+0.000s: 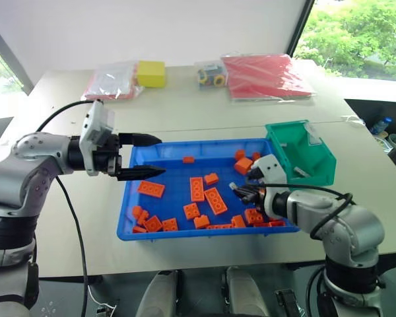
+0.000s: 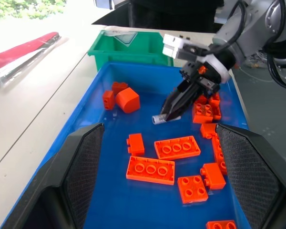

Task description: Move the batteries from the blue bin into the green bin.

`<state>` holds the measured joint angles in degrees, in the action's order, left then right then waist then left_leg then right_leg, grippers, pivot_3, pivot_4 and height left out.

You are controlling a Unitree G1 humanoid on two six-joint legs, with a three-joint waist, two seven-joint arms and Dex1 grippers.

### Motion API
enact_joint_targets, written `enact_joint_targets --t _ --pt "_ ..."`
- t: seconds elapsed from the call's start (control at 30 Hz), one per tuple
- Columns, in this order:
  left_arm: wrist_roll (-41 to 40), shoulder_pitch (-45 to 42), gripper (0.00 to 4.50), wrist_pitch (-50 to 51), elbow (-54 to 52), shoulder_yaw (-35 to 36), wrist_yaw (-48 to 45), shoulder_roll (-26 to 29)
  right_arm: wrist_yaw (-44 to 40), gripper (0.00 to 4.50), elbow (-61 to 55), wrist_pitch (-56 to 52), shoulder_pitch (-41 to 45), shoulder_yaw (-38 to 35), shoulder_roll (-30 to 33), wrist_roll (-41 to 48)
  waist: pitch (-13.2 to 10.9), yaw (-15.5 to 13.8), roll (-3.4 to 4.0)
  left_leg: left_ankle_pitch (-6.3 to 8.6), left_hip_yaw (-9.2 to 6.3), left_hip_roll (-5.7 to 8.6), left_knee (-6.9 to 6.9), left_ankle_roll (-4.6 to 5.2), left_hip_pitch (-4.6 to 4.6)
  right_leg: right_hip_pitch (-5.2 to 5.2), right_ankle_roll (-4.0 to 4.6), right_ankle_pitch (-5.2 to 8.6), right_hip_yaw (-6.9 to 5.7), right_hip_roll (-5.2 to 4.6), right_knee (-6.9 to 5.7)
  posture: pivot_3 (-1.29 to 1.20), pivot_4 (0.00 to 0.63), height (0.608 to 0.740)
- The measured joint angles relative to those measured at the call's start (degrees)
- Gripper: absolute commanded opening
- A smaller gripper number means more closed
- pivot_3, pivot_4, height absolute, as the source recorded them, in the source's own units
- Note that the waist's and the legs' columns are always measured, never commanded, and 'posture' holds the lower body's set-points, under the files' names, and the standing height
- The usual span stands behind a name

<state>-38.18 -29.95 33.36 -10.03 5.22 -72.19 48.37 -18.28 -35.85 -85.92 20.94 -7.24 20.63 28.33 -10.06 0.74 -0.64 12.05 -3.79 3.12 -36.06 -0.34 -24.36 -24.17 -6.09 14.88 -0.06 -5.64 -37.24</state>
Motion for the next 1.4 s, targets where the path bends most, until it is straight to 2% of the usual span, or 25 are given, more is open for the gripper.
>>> enact_joint_targets --t 0.13,0.27,0.37,0.5,0.63,0.77,0.83,0.9,1.0,1.13,1.23,1.4 --pt "0.14 -0.05 3.91 -0.38 0.97 0.0 -0.28 -0.16 -0.81 0.2 0.24 -1.25 4.92 -4.47 2.25 0.69 -0.01 0.05 0.01 0.0 0.01 0.01 0.0 0.0 0.0 0.0 0.0 0.0 0.0 0.0 0.0 0.0 0.15 0.735" --pt "0.47 -0.29 3.91 -1.22 1.58 -0.18 -0.33 -1.02 -1.26 0.2 4.08 -0.68 11.94 -11.67 9.62 0.05 -0.01 -0.14 0.01 0.0 0.0 0.01 0.02 0.0 -0.01 0.02 0.0 0.0 -0.02 -0.01 0.03 0.0 0.15 0.735" --pt "1.08 -1.21 3.91 -1.69 2.64 -0.91 -0.38 -2.18 -1.66 0.2 9.99 2.77 12.22 -13.55 15.62 -1.65 -0.02 -0.11 -0.01 0.01 0.04 0.02 0.02 0.01 -0.01 0.06 0.0 0.0 -0.03 -0.02 0.08 0.0 0.15 0.735" --pt "1.47 -1.92 3.91 -2.68 3.09 -2.16 -0.54 -3.6 -2.52 2.09 14.94 6.69 11.21 -13.73 17.08 -2.39 -0.02 0.43 0.01 0.02 0.1 -0.03 0.07 0.03 0.03 0.02 0.0 0.0 0.0 -0.01 0.02 0.0 0.15 0.735" --pt "1.52 -1.95 3.91 -2.81 3.15 -2.33 -0.62 -3.97 -3.51 4.2 15.7 10.48 8.84 -11.51 17.53 -2.7 -0.02 0.34 0.01 0.02 0.1 -0.05 0.06 0.04 0.02 0.0 0.0 0.0 0.0 0.01 0.01 0.0 0.15 0.735" --pt "1.49 -1.96 3.91 -2.81 3.2 -2.32 -0.57 -4.06 -5.58 4.2 13.64 14.51 6.81 -10.78 19.53 -2.54 -0.03 0.0 0.02 0.02 0.09 -0.02 0.0 0.04 -0.02 0.01 -0.01 0.0 0.01 -0.01 0.03 0.0 0.15 0.735" --pt "1.5 -1.45 3.91 -2.8 3.2 -2.13 -0.48 -3.69 -9.97 4.2 11.37 17.76 3.24 -14.14 22.39 -0.45 -0.04 -0.43 0.01 0.04 0.04 0.0 0.0 0.07 -0.03 0.07 -0.02 0.0 -0.02 -0.01 0.08 0.0 0.15 0.735" --pt "1.52 -0.3 3.91 -2.76 3.24 -1.59 -0.4 -2.58 -18.37 4.2 9.42 22.19 -5.17 -21.83 26.5 2.86 -0.04 -1.04 -0.01 0.1 0.05 0.0 -0.01 0.16 -0.04 0.13 -0.02 0.0 -0.04 -0.01 0.16 0.0 0.15 0.735" --pt "1.53 0.78 3.91 -2.68 3.76 -0.4 -0.56 -0.43 -27.36 4.2 8.93 27.02 -14.97 -28.64 29.96 4.64 -0.05 -1.15 -0.02 0.1 0.09 -0.01 -0.05 0.17 0.01 0.18 -0.04 -0.01 -0.03 -0.02 0.17 0.0 0.15 0.735" --pt "1.39 4.24 3.91 -2.4 5.06 3.44 -3.45 6.19 -42.68 4.2 8.97 36.81 -30.7 -36.57 33.99 4.58 -0.06 -0.68 0.0 0.12 0.2 -0.11 0.0 0.19 0.32 0.4 -0.04 0.01 -0.01 0.01 0.23 0.0 0.15 0.735" --pt "1.21 5.04 3.91 -1.89 6.34 5.03 -5.28 8.38 -47.84 4.2 10.77 42.75 -33.94 -37.91 35.37 3.37 -0.08 -0.14 0.0 0.18 0.21 -0.2 0.11 0.24 0.79 0.98 0.18 0.16 -0.03 0.02 0.67 0.0 0.15 0.735" --pt "1.5 5.13 3.91 -1.97 9.2 5.37 -6.41 9.37 -50.62 4.2 12.33 43.36 -31.44 -38.59 36.27 7.79 -0.1 -0.16 -0.01 0.25 0.25 -0.49 0.14 0.2 0.88 1.22 0.32 0.06 -0.04 -0.02 1.1 0.0 0.15 0.735"
